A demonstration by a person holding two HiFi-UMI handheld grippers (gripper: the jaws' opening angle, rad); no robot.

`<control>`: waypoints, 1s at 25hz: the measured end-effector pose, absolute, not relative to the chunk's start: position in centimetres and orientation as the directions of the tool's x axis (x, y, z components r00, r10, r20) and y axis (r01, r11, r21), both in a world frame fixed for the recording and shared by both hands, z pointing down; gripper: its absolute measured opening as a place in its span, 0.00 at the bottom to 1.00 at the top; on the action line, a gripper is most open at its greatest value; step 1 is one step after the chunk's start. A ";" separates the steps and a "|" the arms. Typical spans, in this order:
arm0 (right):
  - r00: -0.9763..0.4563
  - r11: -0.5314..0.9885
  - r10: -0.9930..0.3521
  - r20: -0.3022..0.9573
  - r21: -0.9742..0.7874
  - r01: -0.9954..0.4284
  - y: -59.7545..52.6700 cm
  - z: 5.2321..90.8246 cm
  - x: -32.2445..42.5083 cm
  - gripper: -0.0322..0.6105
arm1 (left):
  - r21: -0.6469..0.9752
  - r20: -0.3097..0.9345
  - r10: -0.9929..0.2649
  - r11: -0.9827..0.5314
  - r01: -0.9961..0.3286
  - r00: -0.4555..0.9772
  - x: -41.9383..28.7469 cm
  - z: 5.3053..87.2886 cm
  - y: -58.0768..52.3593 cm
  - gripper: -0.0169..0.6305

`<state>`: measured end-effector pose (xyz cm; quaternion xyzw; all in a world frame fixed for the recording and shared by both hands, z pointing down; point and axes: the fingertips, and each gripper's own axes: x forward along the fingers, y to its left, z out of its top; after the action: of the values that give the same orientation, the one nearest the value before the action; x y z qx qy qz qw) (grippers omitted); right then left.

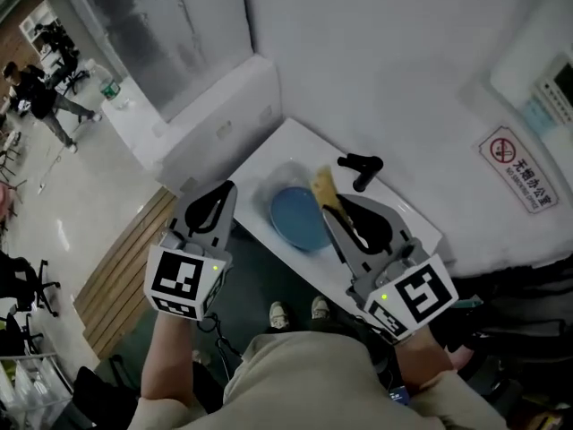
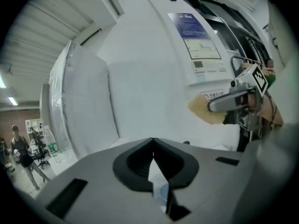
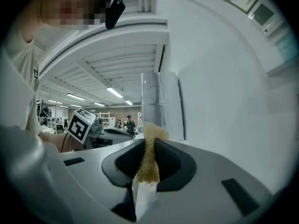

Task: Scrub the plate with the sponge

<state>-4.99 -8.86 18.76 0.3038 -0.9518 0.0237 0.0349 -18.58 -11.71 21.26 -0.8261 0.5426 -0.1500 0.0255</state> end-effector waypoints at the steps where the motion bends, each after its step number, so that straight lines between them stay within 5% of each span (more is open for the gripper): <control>1: -0.816 0.817 -0.574 0.070 -0.018 -0.576 -8.2 18.2 -5.0 0.16 | -0.219 0.202 -0.909 -0.404 -0.888 0.364 -18.6 20.6 -10.9 0.04; 11: -0.813 0.813 -0.582 -0.035 -0.014 -0.582 -4.0 15.0 -3.8 0.16 | -0.204 0.044 -0.942 -0.334 -0.920 0.332 -18.2 15.4 -4.7 0.04; 19: -0.830 0.830 -0.557 0.002 -0.036 -0.557 -1.9 16.6 -4.2 0.16 | -0.423 0.059 -0.941 -0.326 -0.846 0.333 -16.1 16.6 -2.9 0.04; 25: -0.832 0.830 -0.554 0.018 -0.058 -0.554 -1.2 17.6 -3.9 0.16 | -0.327 0.063 -0.935 -0.351 -0.877 0.350 -14.7 17.0 -1.7 0.04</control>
<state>-3.91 -1.18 17.61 0.2898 -0.9566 0.0303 0.0004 -14.67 -1.70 16.96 -0.8130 0.5572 -0.1202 0.1190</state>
